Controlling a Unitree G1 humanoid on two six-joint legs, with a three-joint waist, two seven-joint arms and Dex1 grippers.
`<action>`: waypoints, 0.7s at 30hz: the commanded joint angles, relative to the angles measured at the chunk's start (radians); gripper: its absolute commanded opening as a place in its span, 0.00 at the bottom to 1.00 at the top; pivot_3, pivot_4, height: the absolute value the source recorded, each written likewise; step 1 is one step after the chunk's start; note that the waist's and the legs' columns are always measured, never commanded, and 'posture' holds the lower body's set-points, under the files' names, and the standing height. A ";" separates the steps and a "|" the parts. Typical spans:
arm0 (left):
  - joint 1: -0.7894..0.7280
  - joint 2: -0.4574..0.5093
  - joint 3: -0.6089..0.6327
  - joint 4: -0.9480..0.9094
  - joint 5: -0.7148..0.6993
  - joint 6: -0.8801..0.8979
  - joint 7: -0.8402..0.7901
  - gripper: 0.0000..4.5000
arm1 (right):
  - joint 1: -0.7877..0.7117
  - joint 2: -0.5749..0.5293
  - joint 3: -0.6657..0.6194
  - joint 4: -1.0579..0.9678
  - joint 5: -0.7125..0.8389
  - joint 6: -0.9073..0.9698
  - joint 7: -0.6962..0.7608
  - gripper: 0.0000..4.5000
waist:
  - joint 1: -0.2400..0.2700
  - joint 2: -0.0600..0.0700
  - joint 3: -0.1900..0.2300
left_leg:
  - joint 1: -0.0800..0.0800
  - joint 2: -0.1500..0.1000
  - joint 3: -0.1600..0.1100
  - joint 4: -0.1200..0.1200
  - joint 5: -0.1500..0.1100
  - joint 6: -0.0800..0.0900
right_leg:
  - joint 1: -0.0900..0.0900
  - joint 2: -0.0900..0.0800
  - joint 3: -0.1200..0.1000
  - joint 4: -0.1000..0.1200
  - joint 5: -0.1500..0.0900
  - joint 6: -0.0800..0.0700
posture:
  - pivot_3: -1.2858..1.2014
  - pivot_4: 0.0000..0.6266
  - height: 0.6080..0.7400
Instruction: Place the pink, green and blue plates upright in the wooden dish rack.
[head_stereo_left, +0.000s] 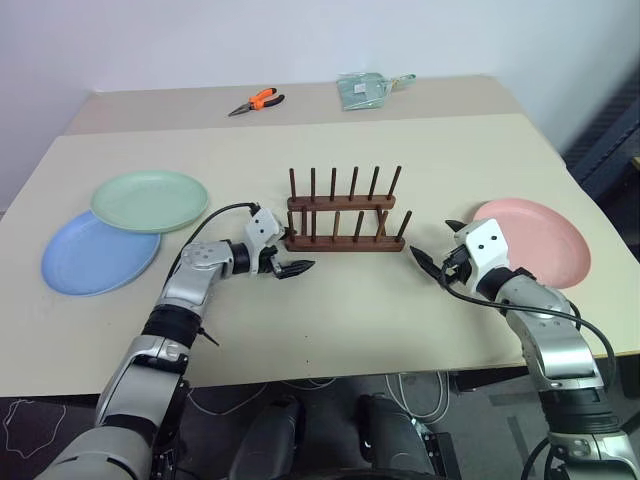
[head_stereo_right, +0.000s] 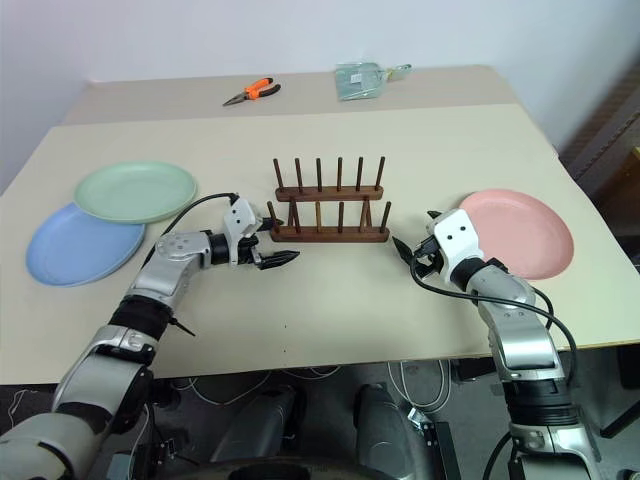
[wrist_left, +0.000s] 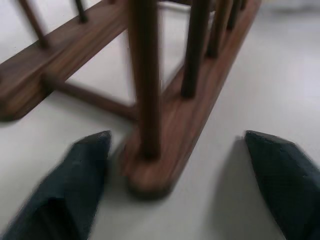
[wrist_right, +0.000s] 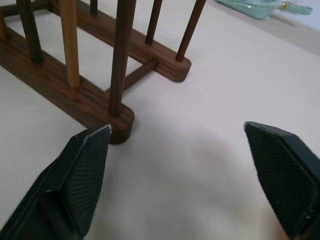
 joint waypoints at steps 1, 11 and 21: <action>0.013 0.001 -0.015 0.030 0.031 -0.011 -0.012 0.48 | 0.019 0.000 -0.028 -0.079 0.001 0.007 -0.018 1.00 | -0.001 0.000 0.000 | 0.000 0.000 0.000 0.000 0.000 0.000 | 0.000 0.000 0.000 0.000 0.000 0.000 | 0.52 0.24 0.99; 0.218 0.089 -0.063 -0.409 -0.049 0.057 -0.195 0.17 | 0.047 -0.078 -0.111 -0.040 -0.009 0.000 -0.014 1.00 | -0.020 0.001 -0.001 | 0.000 0.000 0.000 -0.001 0.000 0.000 | 0.000 0.000 0.001 0.000 0.000 0.000 | 0.52 0.24 0.99; 0.325 0.192 -0.024 -0.504 0.017 0.146 -0.084 0.83 | 0.126 -0.181 -0.198 -0.018 0.044 -0.009 0.102 1.00 | -0.021 0.001 -0.001 | 0.001 0.001 0.000 0.000 0.000 0.000 | 0.000 0.000 0.000 0.001 0.000 0.000 | 0.52 0.24 0.99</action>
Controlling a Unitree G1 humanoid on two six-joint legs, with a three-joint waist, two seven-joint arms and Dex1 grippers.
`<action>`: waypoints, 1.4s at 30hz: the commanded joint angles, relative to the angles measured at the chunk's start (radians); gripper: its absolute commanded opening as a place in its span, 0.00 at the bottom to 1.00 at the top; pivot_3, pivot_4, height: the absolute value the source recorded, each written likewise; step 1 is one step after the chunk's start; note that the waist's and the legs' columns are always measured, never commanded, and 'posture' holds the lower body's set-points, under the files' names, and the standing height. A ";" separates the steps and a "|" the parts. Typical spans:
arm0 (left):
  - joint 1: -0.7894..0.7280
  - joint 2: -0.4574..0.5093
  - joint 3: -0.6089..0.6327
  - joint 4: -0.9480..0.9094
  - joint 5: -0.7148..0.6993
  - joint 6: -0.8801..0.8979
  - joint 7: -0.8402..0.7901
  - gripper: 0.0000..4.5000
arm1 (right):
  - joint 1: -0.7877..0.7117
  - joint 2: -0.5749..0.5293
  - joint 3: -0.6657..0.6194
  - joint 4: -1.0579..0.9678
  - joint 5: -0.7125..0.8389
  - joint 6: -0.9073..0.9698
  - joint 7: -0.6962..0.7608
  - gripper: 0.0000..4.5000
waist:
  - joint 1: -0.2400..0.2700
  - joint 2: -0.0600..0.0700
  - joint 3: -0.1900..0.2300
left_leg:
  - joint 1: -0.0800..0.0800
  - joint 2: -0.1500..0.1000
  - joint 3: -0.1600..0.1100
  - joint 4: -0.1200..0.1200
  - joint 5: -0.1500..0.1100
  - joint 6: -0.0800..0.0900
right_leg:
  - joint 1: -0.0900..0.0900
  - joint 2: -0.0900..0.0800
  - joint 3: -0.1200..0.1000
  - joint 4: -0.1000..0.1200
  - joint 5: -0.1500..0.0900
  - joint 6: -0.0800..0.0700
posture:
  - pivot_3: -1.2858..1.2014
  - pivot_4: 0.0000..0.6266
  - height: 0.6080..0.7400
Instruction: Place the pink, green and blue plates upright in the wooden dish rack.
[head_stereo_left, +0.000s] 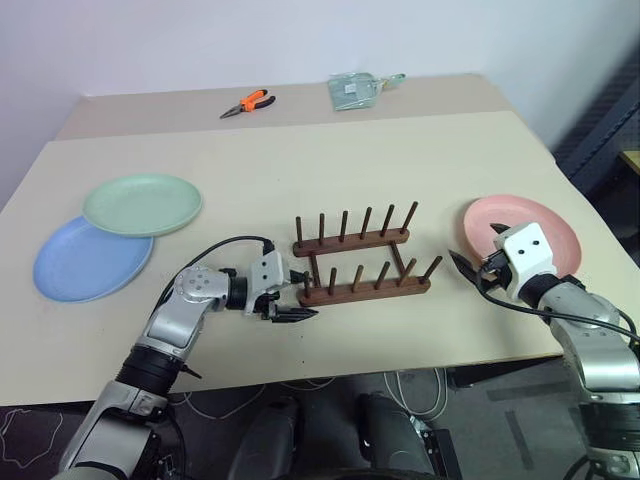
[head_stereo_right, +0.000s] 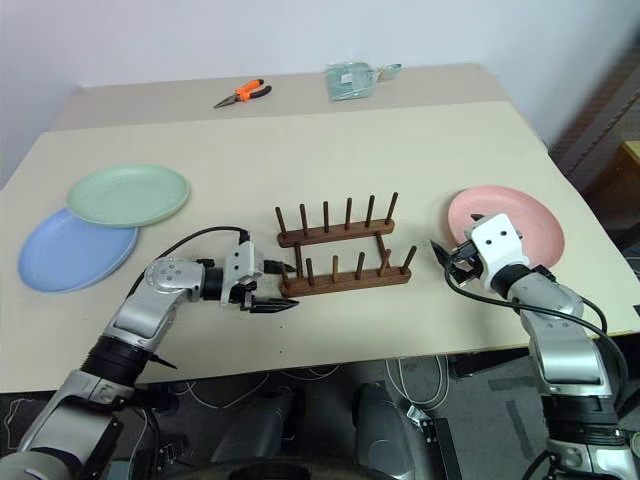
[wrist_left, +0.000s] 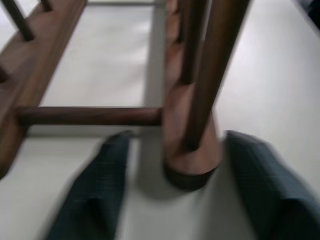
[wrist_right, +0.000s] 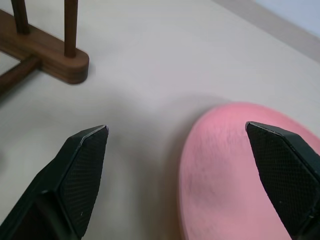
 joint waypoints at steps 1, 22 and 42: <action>0.056 0.063 0.046 -0.022 0.027 0.052 0.057 0.84 | 0.055 -0.052 -0.076 -0.049 0.053 0.001 0.073 0.88 | -0.002 0.000 0.000 | 0.000 0.000 0.000 0.000 0.000 0.000 | 0.000 0.000 0.000 0.000 0.000 0.000 | 0.52 0.24 0.99; 0.208 -0.139 -0.011 -0.246 0.005 0.291 0.454 0.10 | 0.037 0.049 0.262 -0.134 -0.104 0.170 -0.041 0.00 | 0.025 0.000 -0.003 | 0.012 0.007 0.007 0.001 -0.004 0.000 | 0.013 -0.002 -0.003 -0.006 -0.005 -0.005 | 0.52 0.24 0.99; 0.110 -0.236 0.072 -0.049 0.018 0.170 0.643 0.10 | -0.054 -0.015 0.125 -0.052 -0.199 0.045 -0.085 0.83 | 0.021 -0.002 -0.007 | 0.017 0.007 0.006 -0.001 -0.005 0.000 | 0.016 0.000 -0.004 -0.004 -0.005 -0.004 | 0.52 0.24 0.99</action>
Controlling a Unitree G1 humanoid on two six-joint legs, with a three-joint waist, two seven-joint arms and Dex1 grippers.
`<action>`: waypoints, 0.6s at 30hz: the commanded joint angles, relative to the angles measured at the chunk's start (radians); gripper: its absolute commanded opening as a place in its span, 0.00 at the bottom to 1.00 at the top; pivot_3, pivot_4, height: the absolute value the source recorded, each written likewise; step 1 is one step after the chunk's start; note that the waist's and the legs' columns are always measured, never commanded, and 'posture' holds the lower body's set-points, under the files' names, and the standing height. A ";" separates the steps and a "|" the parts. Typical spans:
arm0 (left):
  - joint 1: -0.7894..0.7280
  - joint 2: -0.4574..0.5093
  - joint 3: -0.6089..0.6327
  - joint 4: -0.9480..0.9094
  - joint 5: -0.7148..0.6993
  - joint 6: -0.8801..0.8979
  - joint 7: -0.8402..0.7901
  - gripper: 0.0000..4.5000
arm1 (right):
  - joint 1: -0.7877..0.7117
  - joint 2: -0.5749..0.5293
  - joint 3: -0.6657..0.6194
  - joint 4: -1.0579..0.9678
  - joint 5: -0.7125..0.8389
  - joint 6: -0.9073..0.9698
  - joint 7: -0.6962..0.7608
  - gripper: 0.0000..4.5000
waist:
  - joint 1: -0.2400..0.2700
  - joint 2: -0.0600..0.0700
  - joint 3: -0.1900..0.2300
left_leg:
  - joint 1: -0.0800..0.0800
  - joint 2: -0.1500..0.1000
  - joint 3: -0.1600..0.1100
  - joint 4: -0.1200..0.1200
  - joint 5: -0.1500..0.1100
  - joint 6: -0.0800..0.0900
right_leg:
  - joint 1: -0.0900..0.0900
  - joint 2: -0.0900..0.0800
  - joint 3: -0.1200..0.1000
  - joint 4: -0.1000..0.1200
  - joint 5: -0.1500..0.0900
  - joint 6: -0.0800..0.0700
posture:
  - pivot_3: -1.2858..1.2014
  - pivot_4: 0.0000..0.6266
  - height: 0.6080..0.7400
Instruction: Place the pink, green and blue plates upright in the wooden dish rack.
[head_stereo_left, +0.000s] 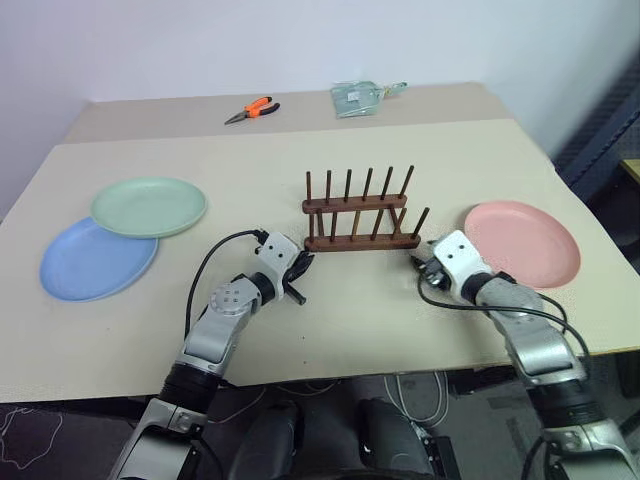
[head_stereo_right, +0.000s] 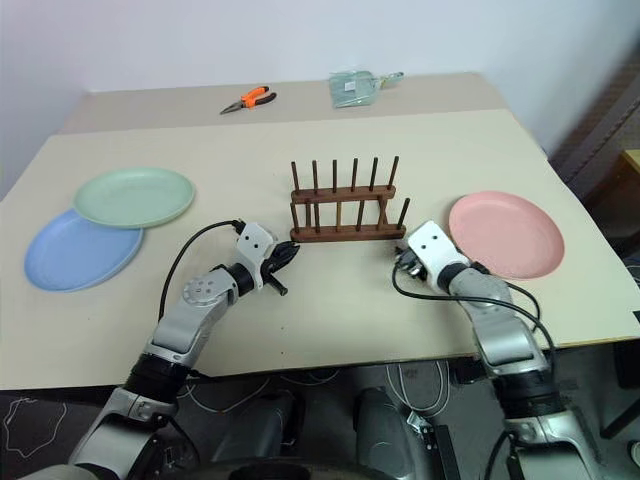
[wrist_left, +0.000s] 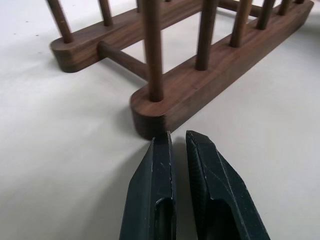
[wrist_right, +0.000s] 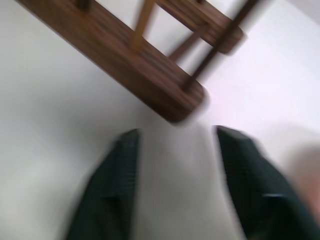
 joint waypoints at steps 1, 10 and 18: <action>0.045 0.018 0.030 -0.018 -0.015 0.013 -0.019 0.10 | 0.064 -0.091 -0.115 -0.098 -0.025 -0.016 0.000 0.83 | -0.001 0.000 0.000 | -0.001 0.000 0.000 0.000 0.000 0.000 | -0.001 0.000 0.000 0.000 0.000 0.000 | 0.52 0.24 0.99; 0.062 -0.016 0.014 -0.103 -0.077 0.016 -0.111 0.10 | 0.076 -0.094 -0.126 0.021 -0.117 0.057 -0.093 0.71 | 0.000 0.000 0.000 | -0.002 0.001 0.000 0.001 -0.001 -0.001 | -0.001 0.000 0.000 -0.001 -0.003 0.003 | 0.52 0.24 0.99; 0.087 -0.006 0.022 -0.161 -0.096 0.041 -0.139 0.10 | 0.021 -0.077 -0.122 0.054 -0.122 0.017 -0.112 0.00 | 0.003 0.000 0.001 | -0.004 0.000 0.000 0.001 -0.001 0.000 | -0.003 -0.001 0.000 -0.001 -0.003 0.003 | 0.52 0.24 0.99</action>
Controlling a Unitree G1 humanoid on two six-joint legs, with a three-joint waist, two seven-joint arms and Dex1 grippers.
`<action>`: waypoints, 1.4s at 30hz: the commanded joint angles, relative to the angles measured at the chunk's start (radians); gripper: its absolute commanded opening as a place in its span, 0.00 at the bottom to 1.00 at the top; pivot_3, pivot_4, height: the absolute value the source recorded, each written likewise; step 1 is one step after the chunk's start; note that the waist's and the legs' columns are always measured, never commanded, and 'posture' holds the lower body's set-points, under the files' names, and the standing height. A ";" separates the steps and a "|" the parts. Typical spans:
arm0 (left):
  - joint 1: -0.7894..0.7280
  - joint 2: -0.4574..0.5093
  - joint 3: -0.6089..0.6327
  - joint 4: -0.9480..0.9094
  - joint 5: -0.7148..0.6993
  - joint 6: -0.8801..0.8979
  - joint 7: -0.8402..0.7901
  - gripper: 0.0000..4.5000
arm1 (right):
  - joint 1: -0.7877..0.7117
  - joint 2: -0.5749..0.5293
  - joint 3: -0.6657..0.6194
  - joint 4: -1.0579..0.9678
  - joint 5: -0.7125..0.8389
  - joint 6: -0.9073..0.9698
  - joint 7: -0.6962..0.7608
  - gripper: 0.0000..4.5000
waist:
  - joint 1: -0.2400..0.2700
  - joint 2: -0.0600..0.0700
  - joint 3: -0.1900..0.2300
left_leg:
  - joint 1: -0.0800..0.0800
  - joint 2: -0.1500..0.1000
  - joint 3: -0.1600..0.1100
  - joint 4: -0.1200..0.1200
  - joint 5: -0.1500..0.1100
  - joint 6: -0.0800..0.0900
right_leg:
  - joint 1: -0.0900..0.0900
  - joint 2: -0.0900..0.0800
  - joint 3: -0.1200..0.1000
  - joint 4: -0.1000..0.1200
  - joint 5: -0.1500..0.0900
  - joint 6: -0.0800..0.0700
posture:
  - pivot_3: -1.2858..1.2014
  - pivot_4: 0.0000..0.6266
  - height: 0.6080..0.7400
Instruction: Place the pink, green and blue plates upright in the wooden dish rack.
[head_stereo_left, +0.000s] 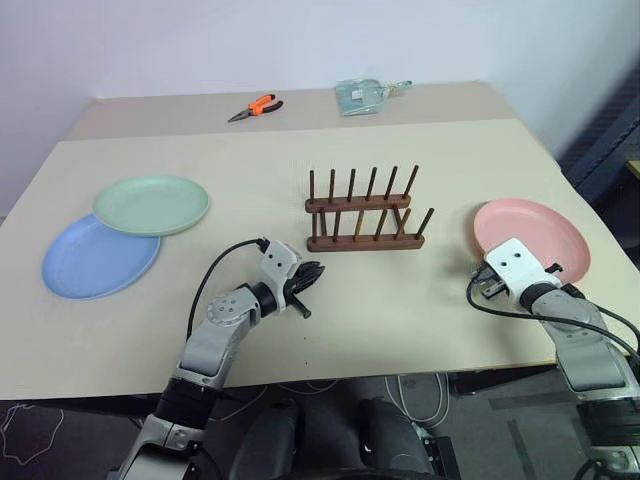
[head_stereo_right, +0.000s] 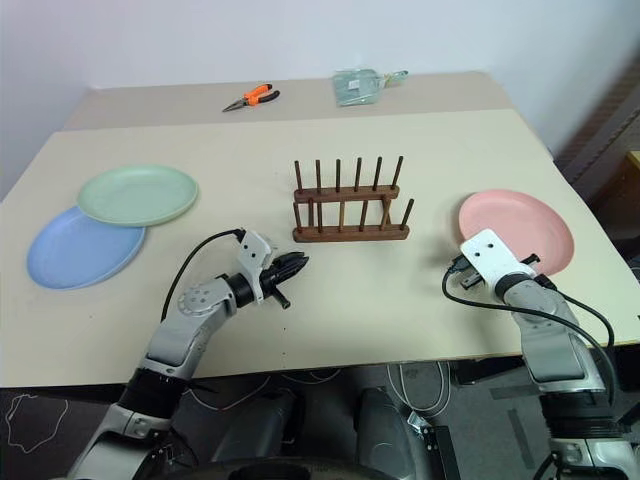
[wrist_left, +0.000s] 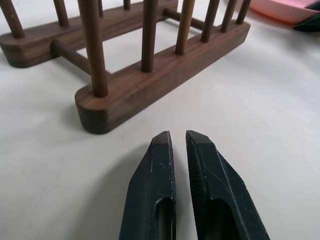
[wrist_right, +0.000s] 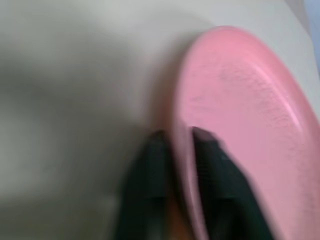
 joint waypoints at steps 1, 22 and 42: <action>0.020 0.012 0.006 -0.054 -0.009 -0.003 -0.008 0.10 | -0.045 -0.003 -0.024 -0.023 -0.003 -0.044 -0.021 0.00 | -0.003 0.000 0.000 | 0.000 0.000 0.000 0.000 0.000 0.000 | 0.000 0.000 0.000 0.000 0.000 0.000 | 0.52 0.24 0.99; 0.024 0.012 0.067 -0.082 -0.046 -0.006 0.008 0.10 | -0.505 0.303 -0.301 -0.353 1.169 0.429 -0.021 0.00 | -0.001 0.005 0.006 | -0.006 0.000 -0.003 0.000 -0.001 0.000 | -0.006 -0.001 -0.002 0.000 0.002 -0.003 | 0.52 0.24 0.99; 0.071 0.044 0.063 -0.128 -0.076 0.019 -0.019 0.39 | -0.472 0.319 -0.272 -0.261 1.145 0.396 -0.111 0.45 | -0.004 0.006 0.006 | -0.012 0.000 -0.002 0.000 -0.001 0.000 | -0.014 0.000 -0.001 0.002 0.004 0.000 | 0.52 0.24 0.99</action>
